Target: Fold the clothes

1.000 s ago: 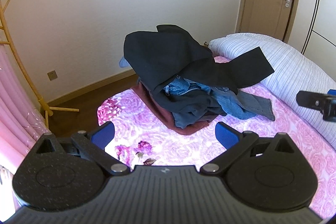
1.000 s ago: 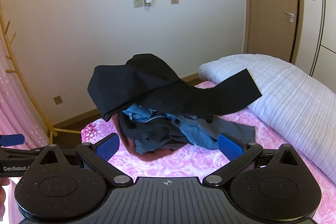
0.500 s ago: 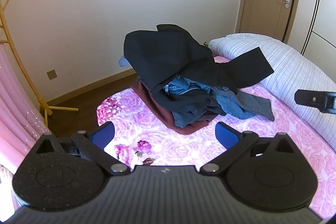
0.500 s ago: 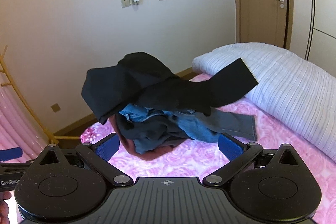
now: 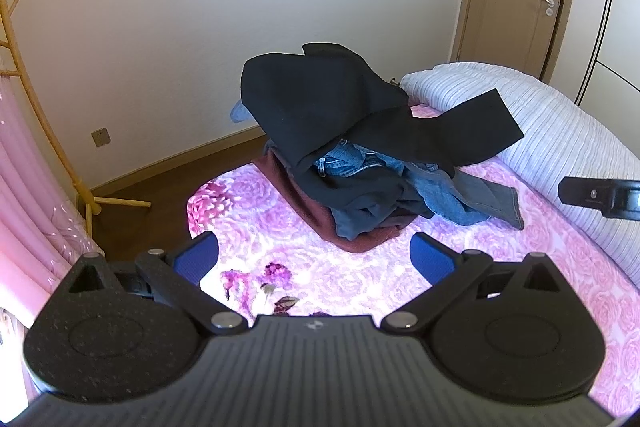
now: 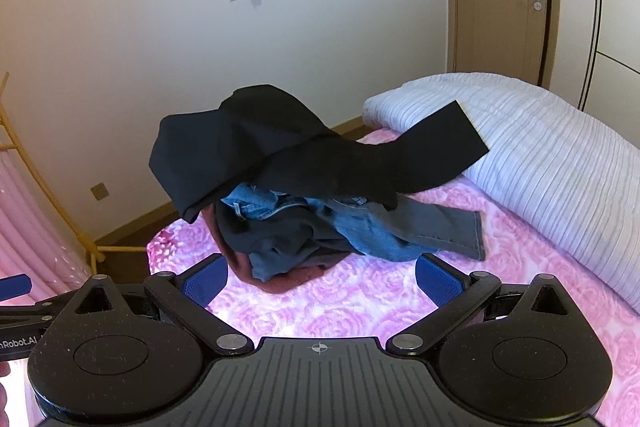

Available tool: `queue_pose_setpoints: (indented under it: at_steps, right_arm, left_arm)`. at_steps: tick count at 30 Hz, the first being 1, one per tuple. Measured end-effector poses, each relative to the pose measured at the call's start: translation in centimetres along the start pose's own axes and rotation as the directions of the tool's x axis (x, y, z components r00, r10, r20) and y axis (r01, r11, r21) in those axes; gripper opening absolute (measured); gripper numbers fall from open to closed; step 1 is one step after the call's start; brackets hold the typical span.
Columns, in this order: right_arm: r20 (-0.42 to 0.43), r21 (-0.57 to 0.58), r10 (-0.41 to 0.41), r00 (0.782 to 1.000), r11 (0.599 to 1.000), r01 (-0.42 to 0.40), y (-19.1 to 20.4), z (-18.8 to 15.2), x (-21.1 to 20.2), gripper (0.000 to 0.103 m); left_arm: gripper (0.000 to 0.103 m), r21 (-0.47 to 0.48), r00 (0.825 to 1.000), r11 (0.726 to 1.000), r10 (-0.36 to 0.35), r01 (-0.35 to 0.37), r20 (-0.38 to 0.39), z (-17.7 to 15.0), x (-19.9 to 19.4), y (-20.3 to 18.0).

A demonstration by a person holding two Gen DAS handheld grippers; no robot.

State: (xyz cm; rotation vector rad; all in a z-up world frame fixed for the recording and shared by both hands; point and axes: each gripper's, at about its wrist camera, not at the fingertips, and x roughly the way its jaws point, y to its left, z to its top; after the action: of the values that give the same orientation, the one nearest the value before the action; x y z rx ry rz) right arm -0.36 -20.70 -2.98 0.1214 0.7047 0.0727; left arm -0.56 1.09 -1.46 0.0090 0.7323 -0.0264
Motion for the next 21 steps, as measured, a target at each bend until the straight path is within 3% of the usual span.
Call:
queue_pose_setpoints:
  at_steps: [16, 21]
  right_arm:
    - [-0.014, -0.008, -0.015, 1.0, 1.0, 0.015, 0.2, -0.2, 0.6, 0.102]
    - [0.097, -0.061, 0.006, 0.995, 0.998, 0.0, 0.7, 0.1, -0.7, 0.102]
  left_arm:
    - [0.101, -0.011, 1.0, 1.0, 0.002, -0.002, -0.009, -0.3, 0.0, 0.2]
    - [0.101, 0.003, 1.0, 1.0, 0.002, -0.002, -0.001, 0.1, 0.2, 0.3]
